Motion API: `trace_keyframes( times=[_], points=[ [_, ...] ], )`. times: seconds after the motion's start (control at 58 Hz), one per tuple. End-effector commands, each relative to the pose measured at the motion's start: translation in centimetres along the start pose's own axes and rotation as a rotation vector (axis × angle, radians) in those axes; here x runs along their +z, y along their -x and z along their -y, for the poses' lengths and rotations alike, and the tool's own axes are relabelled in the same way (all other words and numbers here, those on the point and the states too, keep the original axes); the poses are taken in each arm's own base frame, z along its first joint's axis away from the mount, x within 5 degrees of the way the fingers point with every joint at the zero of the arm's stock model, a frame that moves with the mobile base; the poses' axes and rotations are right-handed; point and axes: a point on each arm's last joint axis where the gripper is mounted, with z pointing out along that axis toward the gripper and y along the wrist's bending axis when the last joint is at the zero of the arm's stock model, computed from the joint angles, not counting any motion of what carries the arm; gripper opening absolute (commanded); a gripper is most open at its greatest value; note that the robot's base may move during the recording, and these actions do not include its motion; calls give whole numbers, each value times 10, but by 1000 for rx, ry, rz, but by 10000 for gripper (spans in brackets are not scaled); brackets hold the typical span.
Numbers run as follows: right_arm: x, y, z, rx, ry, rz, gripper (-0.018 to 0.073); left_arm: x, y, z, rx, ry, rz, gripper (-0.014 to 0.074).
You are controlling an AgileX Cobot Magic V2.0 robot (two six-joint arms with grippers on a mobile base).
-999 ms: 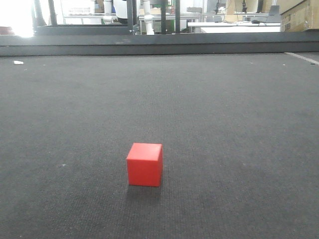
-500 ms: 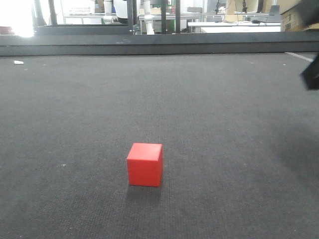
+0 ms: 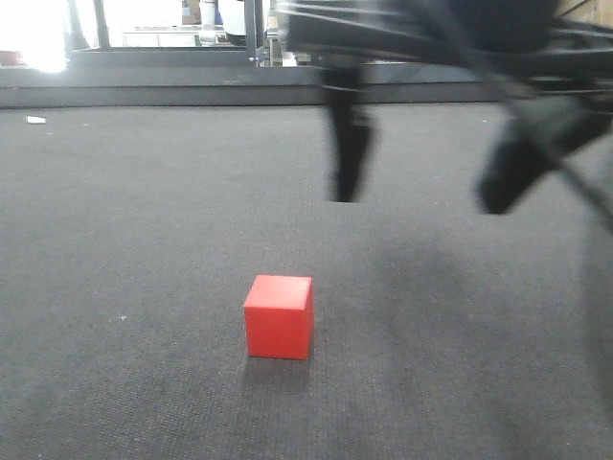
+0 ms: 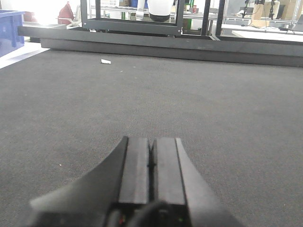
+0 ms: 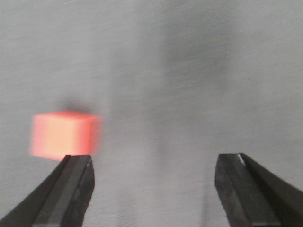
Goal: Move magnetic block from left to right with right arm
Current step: 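Lower the open right gripper down around the red cube, then close the right gripper on the red cube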
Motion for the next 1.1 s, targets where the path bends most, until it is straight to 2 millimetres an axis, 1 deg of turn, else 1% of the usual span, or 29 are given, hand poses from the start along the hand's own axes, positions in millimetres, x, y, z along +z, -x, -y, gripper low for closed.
trace_keyframes(
  times=[0.0, 0.069, 0.19, 0.413, 0.534, 0.672, 0.896, 1.085],
  points=[
    [-10, 7, -23, 11, 68, 7, 625, -1, 6, 0, -10, 1, 88, -126],
    [-4, 9, -34, 1, 55, -8, 625, -1, 6, 0, -10, 1, 88, -126],
    [10, 14, -47, 39, 21, -41, 625, -1, 6, 0, -10, 1, 88, -126],
    [34, 12, -65, 64, -11, -74, 625, -1, 6, 0, -10, 1, 88, -126],
    [49, 11, -66, 88, -42, -94, 625, -1, 6, 0, -10, 1, 88, -126],
    [61, 10, -67, 106, -66, -107, 625, -1, 6, 0, -10, 1, 88, -126],
    [74, 10, -68, 112, -79, -121, 625, -1, 6, 0, -10, 1, 88, -126],
    [78, 10, -68, 116, -78, -126, 625, -1, 6, 0, -10, 1, 88, -126]
  ],
)
